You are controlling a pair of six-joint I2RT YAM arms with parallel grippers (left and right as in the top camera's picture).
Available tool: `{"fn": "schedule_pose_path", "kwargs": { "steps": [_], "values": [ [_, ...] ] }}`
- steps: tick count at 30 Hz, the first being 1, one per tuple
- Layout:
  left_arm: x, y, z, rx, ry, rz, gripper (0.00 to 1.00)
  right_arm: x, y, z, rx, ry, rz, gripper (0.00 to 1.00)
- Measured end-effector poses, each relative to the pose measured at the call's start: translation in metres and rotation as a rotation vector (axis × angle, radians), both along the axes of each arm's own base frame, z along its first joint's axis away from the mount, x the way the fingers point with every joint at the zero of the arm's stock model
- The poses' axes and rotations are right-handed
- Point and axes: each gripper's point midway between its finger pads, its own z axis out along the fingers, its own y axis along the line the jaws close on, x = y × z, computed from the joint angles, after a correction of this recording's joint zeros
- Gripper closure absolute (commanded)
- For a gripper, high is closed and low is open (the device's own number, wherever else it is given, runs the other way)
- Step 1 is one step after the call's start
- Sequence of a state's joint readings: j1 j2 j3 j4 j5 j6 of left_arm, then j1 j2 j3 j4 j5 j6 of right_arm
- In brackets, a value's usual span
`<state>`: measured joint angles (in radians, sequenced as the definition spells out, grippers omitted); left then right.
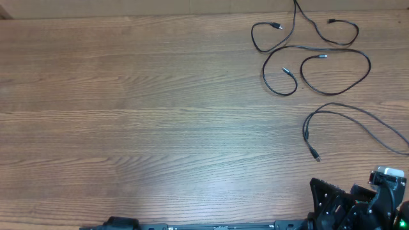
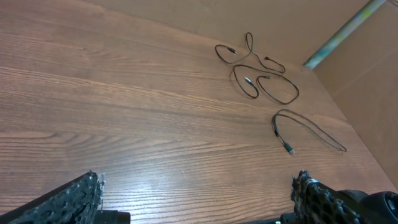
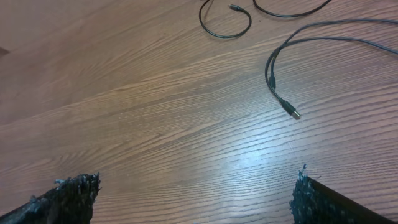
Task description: Untangle cables
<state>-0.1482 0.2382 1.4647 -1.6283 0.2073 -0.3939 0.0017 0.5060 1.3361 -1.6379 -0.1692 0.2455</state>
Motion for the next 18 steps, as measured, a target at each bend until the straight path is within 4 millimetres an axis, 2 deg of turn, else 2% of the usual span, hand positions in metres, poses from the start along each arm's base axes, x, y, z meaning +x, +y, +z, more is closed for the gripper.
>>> {"fn": "schedule_pose_path", "kwargs": {
  "steps": [18],
  "values": [
    [0.0,0.0001,0.0,0.0,0.0,0.0,0.0,-0.0003,0.001,-0.0001,0.001,0.0,0.007,0.0]
  ]
}}
